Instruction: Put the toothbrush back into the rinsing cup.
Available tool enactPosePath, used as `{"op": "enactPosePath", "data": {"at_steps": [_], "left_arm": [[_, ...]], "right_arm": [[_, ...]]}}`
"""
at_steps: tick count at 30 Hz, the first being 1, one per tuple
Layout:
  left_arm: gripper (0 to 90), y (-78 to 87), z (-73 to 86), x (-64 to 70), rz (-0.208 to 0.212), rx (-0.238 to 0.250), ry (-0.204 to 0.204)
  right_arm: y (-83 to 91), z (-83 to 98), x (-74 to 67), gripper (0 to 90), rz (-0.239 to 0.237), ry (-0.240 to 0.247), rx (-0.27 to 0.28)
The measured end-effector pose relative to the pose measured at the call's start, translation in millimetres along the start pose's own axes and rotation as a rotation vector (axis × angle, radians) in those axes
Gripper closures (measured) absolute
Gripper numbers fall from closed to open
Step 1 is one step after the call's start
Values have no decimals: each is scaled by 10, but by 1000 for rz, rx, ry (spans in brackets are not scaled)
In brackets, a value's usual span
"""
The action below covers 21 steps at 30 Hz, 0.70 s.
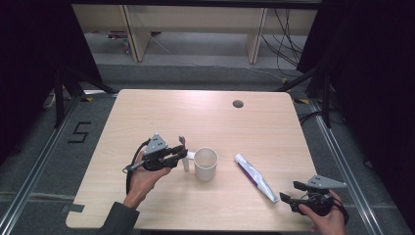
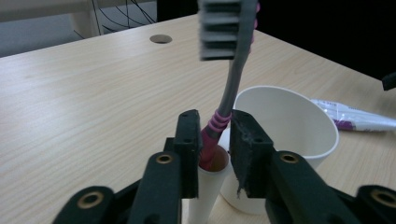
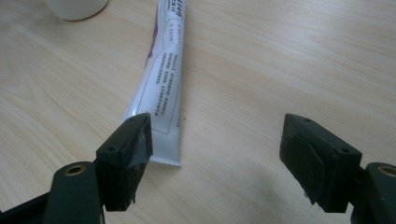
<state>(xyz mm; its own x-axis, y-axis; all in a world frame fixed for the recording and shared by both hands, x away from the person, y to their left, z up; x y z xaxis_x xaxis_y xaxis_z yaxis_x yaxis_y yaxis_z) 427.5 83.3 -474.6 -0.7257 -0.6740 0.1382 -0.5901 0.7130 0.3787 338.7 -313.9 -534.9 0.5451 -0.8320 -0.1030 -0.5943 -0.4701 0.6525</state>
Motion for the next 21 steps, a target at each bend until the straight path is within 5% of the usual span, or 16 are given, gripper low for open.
{"op": "enactPosePath", "data": {"at_steps": [3,5,8,9,21], "left_arm": [[634,24,-29,-10,-16,3,0],[553,48,-55,-1,-15,4,6],[462,77,-72,-3,-25,-1,12],[435,119,-89,-11,-40,-5,21],[339,377,-35,42,-45,-40,35]], "right_arm": [[-3,-10,30,262,7,31,7],[-1,1,0,262,-2,-1,-1],[-3,-11,32,262,7,30,9],[-2,1,3,262,-3,0,-1],[4,-15,30,262,10,31,10]]}}
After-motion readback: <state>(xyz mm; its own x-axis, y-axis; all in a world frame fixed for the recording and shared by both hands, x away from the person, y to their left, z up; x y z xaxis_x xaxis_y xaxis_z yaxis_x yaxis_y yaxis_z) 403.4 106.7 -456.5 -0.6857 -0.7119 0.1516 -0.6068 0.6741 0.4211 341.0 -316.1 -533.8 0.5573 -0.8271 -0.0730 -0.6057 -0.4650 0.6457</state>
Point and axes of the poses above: each handheld gripper's, and its own axes: y roughly backward along the jaws, z roughly out of its underside, x roughly to its right, the point moved 7 cm from there along -y, roughly forward along the jaws, and after that the axes turned 2 degrees about z, right-handed, at the moved point
